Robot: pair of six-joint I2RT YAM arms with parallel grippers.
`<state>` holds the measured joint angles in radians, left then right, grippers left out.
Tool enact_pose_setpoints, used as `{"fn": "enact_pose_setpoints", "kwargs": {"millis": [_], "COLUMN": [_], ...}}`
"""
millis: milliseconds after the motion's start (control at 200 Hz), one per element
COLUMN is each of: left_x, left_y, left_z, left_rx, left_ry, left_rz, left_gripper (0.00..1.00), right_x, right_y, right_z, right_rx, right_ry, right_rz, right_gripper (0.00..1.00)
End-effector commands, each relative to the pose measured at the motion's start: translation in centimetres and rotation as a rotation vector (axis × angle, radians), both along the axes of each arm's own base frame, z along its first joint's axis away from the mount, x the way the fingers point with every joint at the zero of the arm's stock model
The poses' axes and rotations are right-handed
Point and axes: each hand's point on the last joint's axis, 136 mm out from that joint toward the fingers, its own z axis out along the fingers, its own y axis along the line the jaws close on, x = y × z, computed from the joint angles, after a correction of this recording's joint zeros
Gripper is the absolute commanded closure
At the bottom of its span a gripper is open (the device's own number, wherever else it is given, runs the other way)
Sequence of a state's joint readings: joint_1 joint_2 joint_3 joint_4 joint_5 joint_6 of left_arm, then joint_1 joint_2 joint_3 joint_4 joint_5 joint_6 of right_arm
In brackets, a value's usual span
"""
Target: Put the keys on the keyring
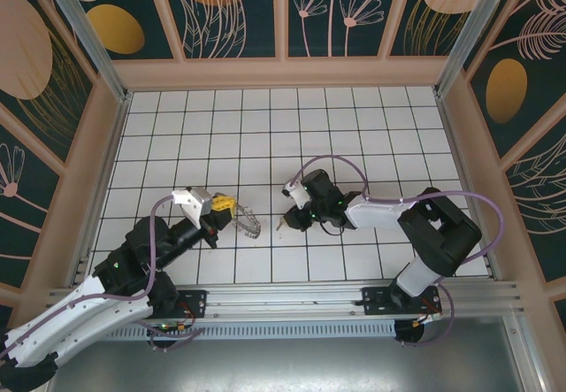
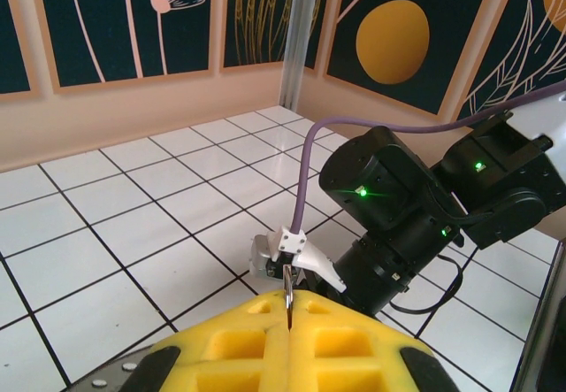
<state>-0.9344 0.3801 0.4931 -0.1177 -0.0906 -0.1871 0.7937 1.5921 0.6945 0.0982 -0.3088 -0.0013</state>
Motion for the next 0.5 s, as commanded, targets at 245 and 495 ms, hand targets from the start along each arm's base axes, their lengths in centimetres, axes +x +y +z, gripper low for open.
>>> {"fn": "enact_pose_setpoints", "kwargs": {"millis": [245,495], "left_x": [0.12,0.12], "left_y": [0.40,0.36], "left_z": [0.99,0.87], "left_rx": [-0.034,-0.033], "left_ry": [-0.022,-0.020], "left_rz": [0.019,0.018], "left_gripper": [1.00,1.00], "right_x": [-0.04,0.08], "right_y": [0.04,0.07], "right_z": [-1.48,-0.81], "right_rx": [-0.046,-0.036], "right_ry": [-0.002,-0.025], "right_rz": [0.033,0.039], "right_gripper": [0.86,1.00]}}
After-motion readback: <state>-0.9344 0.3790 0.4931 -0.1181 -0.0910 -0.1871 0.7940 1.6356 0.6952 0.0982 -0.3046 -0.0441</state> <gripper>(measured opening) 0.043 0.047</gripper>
